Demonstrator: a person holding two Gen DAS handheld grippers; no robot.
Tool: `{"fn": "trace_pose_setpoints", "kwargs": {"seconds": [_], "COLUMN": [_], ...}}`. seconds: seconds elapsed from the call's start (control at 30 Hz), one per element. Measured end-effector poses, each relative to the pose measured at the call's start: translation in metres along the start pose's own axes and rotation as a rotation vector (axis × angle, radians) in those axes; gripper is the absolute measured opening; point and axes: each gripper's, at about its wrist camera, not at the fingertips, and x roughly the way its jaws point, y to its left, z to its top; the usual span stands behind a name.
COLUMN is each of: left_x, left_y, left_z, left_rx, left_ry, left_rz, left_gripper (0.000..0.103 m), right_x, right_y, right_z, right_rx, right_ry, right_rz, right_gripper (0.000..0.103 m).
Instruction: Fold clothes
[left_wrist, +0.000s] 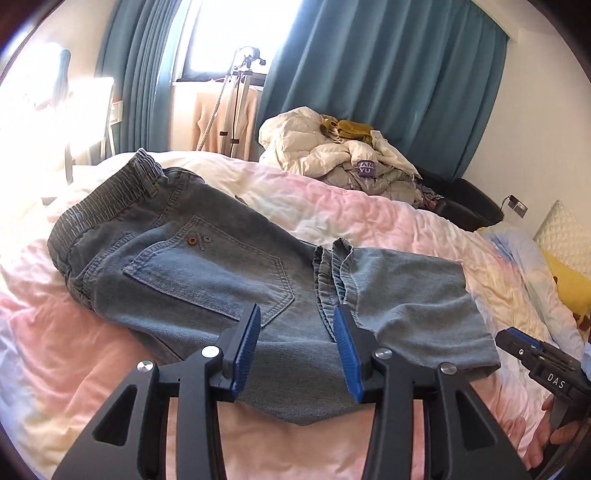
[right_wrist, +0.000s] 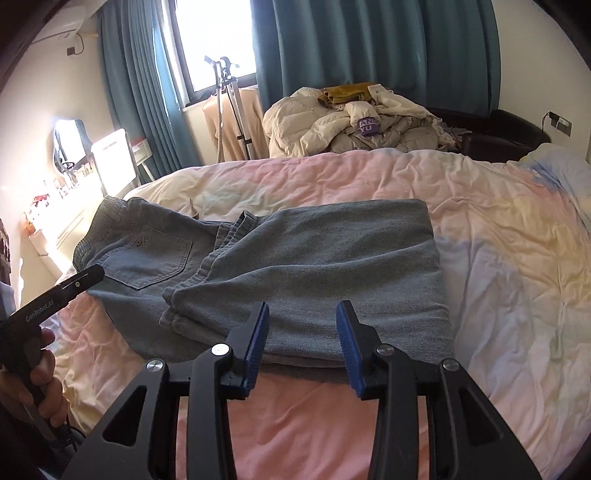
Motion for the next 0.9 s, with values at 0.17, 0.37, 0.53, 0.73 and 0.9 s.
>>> {"fn": "trace_pose_setpoints", "kwargs": {"seconds": [0.17,0.37,0.53,0.73,0.9], "left_x": [0.015,0.038,0.068,0.116,0.17], "left_y": [-0.005,-0.016,-0.023,-0.03,-0.042], "left_z": [-0.002,0.0,0.023,0.052,0.064], "left_rx": [-0.003,-0.004,-0.03,-0.038,0.002], "left_ry": [0.043,0.097,0.142,0.185,0.253], "left_rz": [-0.06,-0.122,-0.194,-0.281,-0.297], "left_gripper": [0.042,0.042,0.042,0.042,0.042], "right_x": [0.007,0.018,0.03,0.046,0.058], "right_y": [-0.005,-0.003,0.002,0.014,0.024], "right_z": [0.0,-0.004,-0.008,-0.009,-0.009], "right_rx": [0.011,0.025,0.035,0.027,0.019], "right_ry": [0.013,0.044,0.069,0.064,0.059], "right_rz": [0.012,0.034,0.077,0.116,0.148], "right_gripper": [0.038,0.038,0.038,0.038,0.038]}}
